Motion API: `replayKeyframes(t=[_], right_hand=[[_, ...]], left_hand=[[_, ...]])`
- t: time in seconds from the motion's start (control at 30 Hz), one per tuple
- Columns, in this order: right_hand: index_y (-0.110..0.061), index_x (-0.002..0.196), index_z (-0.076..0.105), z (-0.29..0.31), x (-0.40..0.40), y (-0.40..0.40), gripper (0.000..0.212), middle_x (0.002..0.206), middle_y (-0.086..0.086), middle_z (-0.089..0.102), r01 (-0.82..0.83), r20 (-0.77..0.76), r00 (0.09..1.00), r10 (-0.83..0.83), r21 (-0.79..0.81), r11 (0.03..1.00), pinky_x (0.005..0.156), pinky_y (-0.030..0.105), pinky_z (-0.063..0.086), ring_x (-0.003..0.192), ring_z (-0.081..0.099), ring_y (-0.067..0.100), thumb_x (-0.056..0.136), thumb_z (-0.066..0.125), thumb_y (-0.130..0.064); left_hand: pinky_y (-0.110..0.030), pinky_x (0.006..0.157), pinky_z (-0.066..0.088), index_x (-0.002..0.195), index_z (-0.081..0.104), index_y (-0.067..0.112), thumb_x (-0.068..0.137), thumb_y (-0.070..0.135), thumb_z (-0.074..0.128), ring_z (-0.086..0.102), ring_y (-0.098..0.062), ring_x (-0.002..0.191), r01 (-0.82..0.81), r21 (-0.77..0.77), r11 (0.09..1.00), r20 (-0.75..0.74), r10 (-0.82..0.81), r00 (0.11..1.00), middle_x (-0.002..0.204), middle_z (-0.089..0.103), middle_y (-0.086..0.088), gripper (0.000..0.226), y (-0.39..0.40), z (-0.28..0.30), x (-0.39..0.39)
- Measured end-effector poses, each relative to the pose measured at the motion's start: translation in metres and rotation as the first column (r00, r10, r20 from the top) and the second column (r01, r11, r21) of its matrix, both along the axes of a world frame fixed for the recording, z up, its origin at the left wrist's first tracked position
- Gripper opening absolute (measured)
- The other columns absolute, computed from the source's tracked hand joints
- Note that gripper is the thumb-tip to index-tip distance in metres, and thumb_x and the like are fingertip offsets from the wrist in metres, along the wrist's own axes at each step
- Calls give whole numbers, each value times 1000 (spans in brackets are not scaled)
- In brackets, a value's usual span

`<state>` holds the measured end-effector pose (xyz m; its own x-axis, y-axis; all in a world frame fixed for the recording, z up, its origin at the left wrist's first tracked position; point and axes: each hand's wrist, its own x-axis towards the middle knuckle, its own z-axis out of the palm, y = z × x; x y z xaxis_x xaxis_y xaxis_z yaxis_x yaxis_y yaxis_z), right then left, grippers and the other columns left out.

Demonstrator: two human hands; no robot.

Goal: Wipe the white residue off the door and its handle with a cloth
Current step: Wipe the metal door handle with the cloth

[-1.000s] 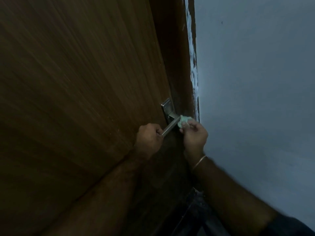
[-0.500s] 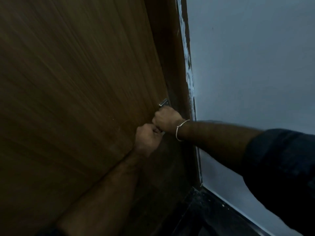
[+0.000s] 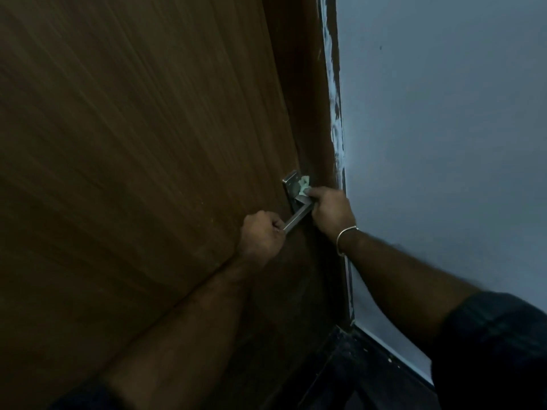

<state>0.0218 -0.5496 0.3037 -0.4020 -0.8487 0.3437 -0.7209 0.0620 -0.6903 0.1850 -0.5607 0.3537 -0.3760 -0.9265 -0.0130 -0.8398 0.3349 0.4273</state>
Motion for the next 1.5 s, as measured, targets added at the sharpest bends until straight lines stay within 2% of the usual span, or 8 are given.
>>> replayKeyframes(t=[0.2, 0.37, 0.57, 0.8, 1.03, 1.13, 1.33, 1.5], right_hand=[[-7, 103, 72, -55, 35, 50, 16, 103, 7, 73, -42, 779, 623, -75, 129, 991, 87, 32, 57, 95, 69, 19, 92, 61, -10], [-10, 107, 67, -6, 25, 32, 20, 110, 4, 64, 152, 205, 974, -97, -269, 951, 89, 25, 49, 99, 59, 13, 91, 56, -8], [-9, 123, 61, 20, 12, 4, 31, 126, 11, 62, -189, -354, 904, 241, 175, 966, 98, 37, 49, 111, 61, 25, 93, 52, -9], [-9, 119, 65, -3, 35, 25, 28, 124, 10, 61, -59, -277, 959, 53, -13, 998, 97, 32, 45, 114, 53, 23, 93, 55, -10], [-5, 100, 70, -3, 74, 58, 14, 107, 11, 68, -455, 122, 887, 445, 63, 889, 93, 39, 51, 98, 63, 20, 89, 64, -10], [-9, 105, 70, 7, 38, 53, 19, 108, 5, 67, 35, 334, 942, 8, -124, 992, 94, 28, 50, 99, 61, 14, 89, 60, -4], [-9, 118, 65, 7, 41, 27, 28, 125, 10, 58, 8, -175, 985, -7, 2, 1000, 102, 33, 44, 114, 56, 25, 91, 57, -9], [-4, 105, 70, -20, 101, 54, 21, 109, 14, 68, -324, -64, 943, 328, 65, 944, 91, 27, 45, 100, 64, 26, 89, 66, -18]], left_hand=[[-11, 56, 39, 89, 65, 24, 92, 14, 61, 56, 0, 73, 10, 15, 1000, 3, -10, 1000, 84, 60, 11, 11, -3, -5, 4], [-10, 55, 38, 100, 68, 19, 93, 14, 61, 57, -3, 78, -5, -23, 1000, 10, 6, 1000, 91, 61, 9, 11, -3, -5, 1], [-11, 60, 38, 101, 67, 16, 96, 11, 55, 56, -5, 82, -22, 8, 1000, -34, 22, 999, 99, 65, 1, 14, -1, -6, 1], [-21, 86, 44, 115, 66, 16, 96, 8, 55, 58, -10, 99, -110, 84, 990, -156, 122, 980, 116, 66, -1, 24, 6, -11, 5], [-27, 98, 44, 130, 59, 17, 90, -3, 56, 55, -15, 118, -204, 147, 968, -226, 233, 946, 129, 61, -1, 45, 10, 0, 11], [-32, 104, 46, 128, 60, 15, 89, -6, 54, 58, -16, 116, -194, 120, 974, -217, 216, 952, 128, 62, -3, 45, 6, 2, 15], [-23, 97, 43, 123, 63, 18, 95, 1, 50, 57, -9, 108, -180, 137, 974, -221, 207, 953, 123, 65, 1, 35, 8, -3, 16], [-24, 92, 45, 124, 63, 19, 99, 11, 47, 58, -11, 108, -258, 101, 961, -300, 277, 913, 125, 65, 0, 31, 23, 3, 27]])
